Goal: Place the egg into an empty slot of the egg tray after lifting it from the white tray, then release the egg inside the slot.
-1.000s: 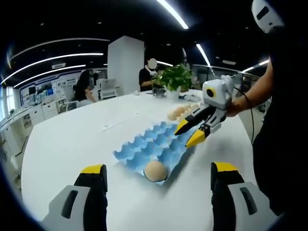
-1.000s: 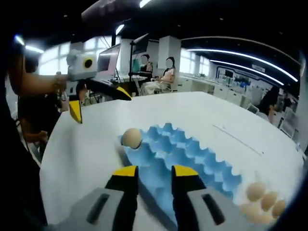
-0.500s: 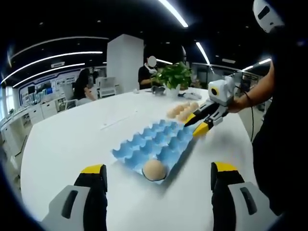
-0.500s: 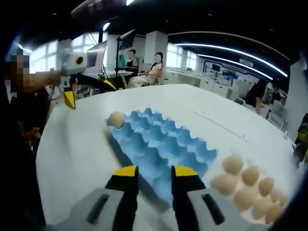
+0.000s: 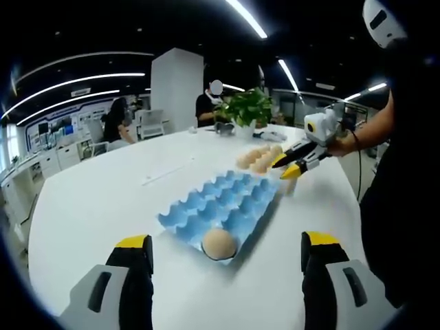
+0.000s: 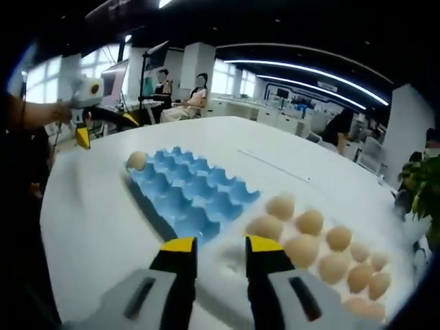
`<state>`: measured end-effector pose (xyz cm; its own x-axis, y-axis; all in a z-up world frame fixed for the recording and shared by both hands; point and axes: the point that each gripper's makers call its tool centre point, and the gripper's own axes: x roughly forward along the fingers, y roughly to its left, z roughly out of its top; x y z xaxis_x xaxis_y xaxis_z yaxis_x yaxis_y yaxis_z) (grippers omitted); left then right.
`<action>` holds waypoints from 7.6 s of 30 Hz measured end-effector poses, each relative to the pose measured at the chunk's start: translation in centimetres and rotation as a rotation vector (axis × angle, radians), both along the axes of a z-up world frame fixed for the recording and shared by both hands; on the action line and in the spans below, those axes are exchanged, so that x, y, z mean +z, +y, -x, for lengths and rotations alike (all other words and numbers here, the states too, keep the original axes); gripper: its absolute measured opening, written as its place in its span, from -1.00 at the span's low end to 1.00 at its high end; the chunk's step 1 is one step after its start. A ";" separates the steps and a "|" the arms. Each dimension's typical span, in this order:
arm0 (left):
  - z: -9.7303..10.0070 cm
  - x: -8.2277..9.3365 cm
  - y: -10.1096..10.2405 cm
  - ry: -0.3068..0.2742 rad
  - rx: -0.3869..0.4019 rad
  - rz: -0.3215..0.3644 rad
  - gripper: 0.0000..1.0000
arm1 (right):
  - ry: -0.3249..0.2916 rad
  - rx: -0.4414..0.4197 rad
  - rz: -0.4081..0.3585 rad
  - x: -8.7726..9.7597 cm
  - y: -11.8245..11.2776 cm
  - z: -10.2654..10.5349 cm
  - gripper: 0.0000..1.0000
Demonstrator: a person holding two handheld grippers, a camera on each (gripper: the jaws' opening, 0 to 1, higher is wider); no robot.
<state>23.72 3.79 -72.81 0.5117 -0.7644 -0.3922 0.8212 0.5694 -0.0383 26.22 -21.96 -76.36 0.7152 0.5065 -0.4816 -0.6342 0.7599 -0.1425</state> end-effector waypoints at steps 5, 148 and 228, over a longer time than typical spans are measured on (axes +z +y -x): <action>0.1 0.0 0.0 0.002 -0.001 -0.001 0.76 | -0.010 -0.087 0.006 0.2 -3.1 -0.4 -0.45; -0.5 -0.2 0.2 0.010 -0.005 0.010 0.73 | 0.156 0.413 -0.094 0.3 19.6 -0.6 -0.52; -0.6 0.1 -0.8 0.007 -0.019 0.008 0.71 | 0.070 0.232 -0.025 -1.2 7.2 -0.2 -0.42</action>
<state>24.29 2.94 -72.75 0.4947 -0.7769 -0.3894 0.8314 0.5535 -0.0483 26.39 -14.79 -77.56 0.5436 0.6657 -0.5112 -0.7997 0.5958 -0.0744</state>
